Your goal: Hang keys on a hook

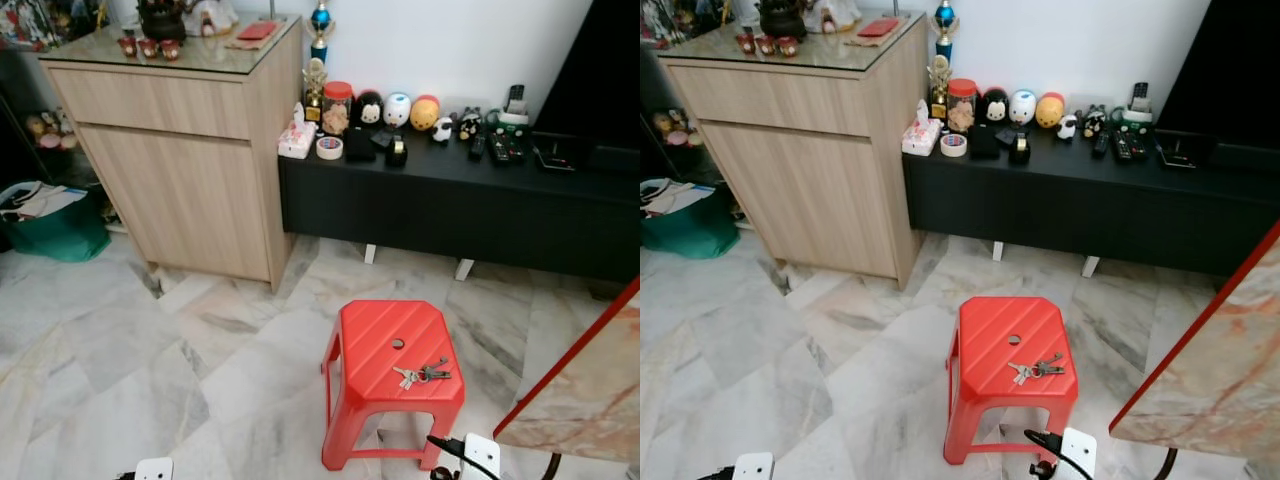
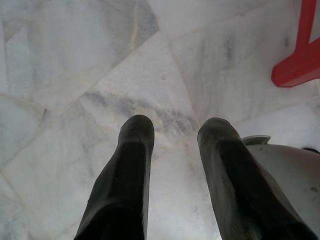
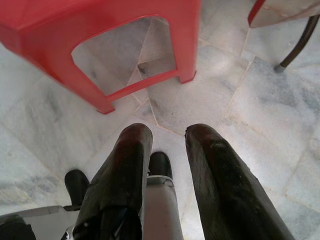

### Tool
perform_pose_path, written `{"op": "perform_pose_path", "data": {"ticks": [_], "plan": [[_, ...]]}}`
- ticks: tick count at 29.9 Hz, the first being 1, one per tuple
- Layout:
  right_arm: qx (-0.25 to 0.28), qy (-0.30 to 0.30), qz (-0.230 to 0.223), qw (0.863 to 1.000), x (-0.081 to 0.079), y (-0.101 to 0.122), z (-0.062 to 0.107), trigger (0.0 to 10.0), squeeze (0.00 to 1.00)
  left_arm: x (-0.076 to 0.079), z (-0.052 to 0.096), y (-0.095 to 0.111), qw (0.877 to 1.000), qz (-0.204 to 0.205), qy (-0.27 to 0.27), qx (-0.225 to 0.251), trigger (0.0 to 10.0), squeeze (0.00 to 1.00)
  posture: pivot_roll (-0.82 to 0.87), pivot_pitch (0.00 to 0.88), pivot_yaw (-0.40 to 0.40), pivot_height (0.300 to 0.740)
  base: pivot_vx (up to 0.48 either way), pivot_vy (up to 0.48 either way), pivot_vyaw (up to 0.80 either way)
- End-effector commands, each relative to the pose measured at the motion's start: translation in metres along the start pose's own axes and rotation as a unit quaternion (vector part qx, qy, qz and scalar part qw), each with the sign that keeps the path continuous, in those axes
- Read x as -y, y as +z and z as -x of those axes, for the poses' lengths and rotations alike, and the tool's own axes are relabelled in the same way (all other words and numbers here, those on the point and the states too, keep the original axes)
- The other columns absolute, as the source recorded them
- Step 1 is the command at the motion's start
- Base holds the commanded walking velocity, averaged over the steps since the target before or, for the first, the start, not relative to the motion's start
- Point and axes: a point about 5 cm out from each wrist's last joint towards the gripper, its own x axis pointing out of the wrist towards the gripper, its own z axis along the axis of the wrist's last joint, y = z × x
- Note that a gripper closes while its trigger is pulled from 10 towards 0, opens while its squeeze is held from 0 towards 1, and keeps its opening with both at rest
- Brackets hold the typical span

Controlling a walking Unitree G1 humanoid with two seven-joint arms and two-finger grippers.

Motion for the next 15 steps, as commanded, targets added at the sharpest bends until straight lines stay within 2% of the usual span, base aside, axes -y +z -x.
{"op": "perform_pose_path", "data": {"ticks": [1,11,15], "plan": [[0.005,-0.001,-0.004,1.000,0.0013,0.0006,0.0002,10.0,0.00,0.0011,0.0006,-0.0038,1.000,0.001,-0.004,-0.011,10.0,0.00,0.09,0.000,-0.038,0.740,0.000,0.000,0.00],[0.009,0.003,-0.005,1.000,-0.0029,0.0033,-0.0005,10.0,0.00,-0.0001,0.0002,-0.0027,1.000,-0.002,-0.005,-0.011,10.0,0.00,0.09,0.000,-0.040,0.740,0.000,0.000,0.00],[0.009,0.007,-0.001,1.000,-0.0049,0.0037,-0.0006,10.0,0.00,-0.0010,0.0001,-0.0022,1.000,0.001,-0.003,-0.011,10.0,0.00,0.10,0.000,-0.042,0.740,0.245,0.000,0.00]]}}
